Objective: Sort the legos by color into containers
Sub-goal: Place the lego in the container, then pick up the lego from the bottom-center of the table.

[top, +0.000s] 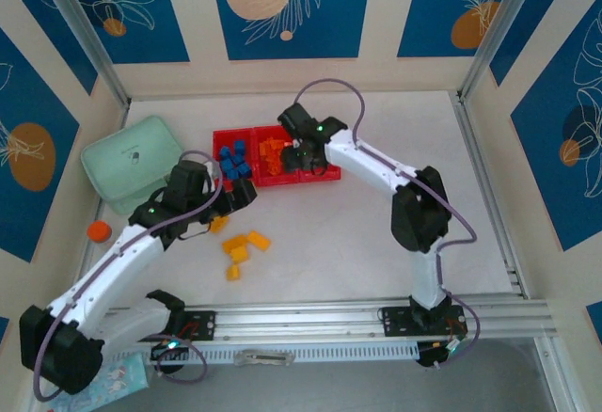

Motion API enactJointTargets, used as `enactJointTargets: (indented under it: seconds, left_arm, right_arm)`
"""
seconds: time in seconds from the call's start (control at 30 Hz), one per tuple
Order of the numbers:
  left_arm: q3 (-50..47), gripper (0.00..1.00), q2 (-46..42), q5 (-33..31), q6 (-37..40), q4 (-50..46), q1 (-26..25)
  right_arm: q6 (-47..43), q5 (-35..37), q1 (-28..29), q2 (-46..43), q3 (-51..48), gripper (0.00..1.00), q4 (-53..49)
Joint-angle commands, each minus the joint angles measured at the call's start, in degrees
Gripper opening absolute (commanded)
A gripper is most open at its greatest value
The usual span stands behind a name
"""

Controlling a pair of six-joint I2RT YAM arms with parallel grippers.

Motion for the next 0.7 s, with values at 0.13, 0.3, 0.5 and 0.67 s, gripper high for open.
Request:
enactJointTargets:
  seconds: [0.13, 0.3, 0.5, 0.67]
  left_arm:
    - [-3.0, 0.99, -9.6, -6.7, -1.1, -10.6, 0.2]
    - [-5.0, 0.99, -15.2, -10.5, -3.8, -15.4, 0.4]
    - [-6.6, 0.99, -18.1, -11.2, -5.5, -16.2, 0.4]
    - [-6.3, 0.99, -17.7, -11.3, -5.4, -16.4, 0.5]
  right_arm:
    - [-1.8, -4.8, 9.9, -7.1, -11.8, 0.68, 4.5]
    - [-0.5, -6.0, 15.1, -5.8, -15.9, 0.71, 5.5]
    - [-1.4, -7.1, 18.2, -1.6, -17.0, 0.73, 7.5]
    - [-1.9, -7.9, 19.4, 1.7, -15.6, 0.73, 8.2]
